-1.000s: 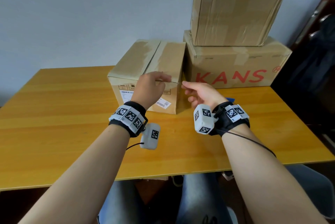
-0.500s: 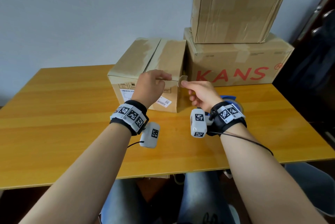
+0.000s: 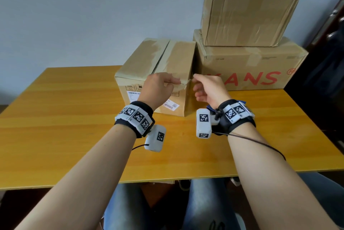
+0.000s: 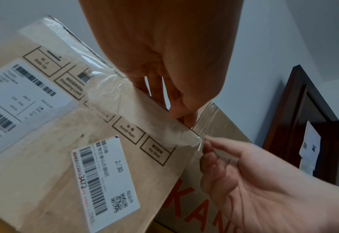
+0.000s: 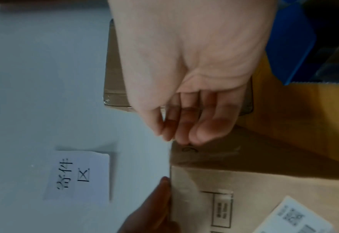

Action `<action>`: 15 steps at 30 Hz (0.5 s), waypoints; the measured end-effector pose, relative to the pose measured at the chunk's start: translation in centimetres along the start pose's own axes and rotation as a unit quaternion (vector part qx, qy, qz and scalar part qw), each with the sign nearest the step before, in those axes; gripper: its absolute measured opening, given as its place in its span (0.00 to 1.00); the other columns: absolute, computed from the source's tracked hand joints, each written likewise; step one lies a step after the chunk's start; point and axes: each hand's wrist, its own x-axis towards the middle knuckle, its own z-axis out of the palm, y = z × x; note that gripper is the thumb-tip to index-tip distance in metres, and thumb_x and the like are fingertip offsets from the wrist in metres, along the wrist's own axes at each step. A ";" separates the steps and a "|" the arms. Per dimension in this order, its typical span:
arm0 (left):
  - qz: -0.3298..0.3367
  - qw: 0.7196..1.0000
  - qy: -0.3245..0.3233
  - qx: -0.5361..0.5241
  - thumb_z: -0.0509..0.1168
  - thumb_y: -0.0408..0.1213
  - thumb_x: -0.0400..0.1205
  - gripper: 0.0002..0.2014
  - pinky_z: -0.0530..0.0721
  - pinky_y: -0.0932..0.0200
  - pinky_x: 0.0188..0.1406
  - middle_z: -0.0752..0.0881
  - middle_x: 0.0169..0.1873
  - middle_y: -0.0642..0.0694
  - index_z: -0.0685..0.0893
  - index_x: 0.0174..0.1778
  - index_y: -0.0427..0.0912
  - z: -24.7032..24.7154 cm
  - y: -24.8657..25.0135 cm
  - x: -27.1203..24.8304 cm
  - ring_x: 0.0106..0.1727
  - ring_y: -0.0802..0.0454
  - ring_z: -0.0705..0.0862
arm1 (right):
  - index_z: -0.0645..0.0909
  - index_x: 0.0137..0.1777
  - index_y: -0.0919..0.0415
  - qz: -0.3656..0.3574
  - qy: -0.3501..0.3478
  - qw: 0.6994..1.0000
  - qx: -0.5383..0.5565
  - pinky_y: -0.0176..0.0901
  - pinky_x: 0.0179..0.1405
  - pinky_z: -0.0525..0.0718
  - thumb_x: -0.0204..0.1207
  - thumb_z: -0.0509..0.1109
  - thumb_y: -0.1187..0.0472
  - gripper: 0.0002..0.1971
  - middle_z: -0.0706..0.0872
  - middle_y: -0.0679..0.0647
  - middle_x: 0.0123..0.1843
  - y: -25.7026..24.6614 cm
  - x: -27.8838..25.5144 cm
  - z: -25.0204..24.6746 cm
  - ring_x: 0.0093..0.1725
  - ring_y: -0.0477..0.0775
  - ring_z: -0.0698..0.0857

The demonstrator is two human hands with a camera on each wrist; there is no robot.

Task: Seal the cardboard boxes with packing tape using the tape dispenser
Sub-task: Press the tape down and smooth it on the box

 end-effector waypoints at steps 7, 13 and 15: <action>-0.006 1.000 0.007 -0.014 0.62 0.22 0.78 0.18 0.73 0.68 0.73 0.92 0.53 0.54 0.94 0.49 0.46 0.0 0.2 0.1 0.67 0.64 0.83 | 0.86 0.51 0.67 -0.041 -0.065 0.993 0.084 0.55 0.44 0.91 0.81 0.70 0.69 0.04 0.88 0.62 0.43 0.8 -0.3 0.2 0.39 0.63 0.89; -0.011 1.000 0.007 -0.018 0.62 0.23 0.79 0.18 0.74 0.64 0.74 0.92 0.53 0.55 0.94 0.48 0.47 -0.1 0.3 0.0 0.68 0.64 0.82 | 0.84 0.57 0.66 -0.035 -0.031 0.987 0.156 0.53 0.49 0.92 0.79 0.73 0.72 0.08 0.91 0.62 0.48 2.2 0.1 0.4 0.44 0.61 0.91; -0.011 1.000 0.008 -0.019 0.62 0.23 0.79 0.18 0.74 0.64 0.74 0.92 0.53 0.55 0.94 0.49 0.47 -0.1 0.3 0.0 0.68 0.64 0.82 | 0.86 0.57 0.67 -0.030 -0.030 0.987 0.156 0.50 0.48 0.92 0.79 0.75 0.69 0.08 0.91 0.62 0.49 2.1 0.1 0.6 0.44 0.59 0.90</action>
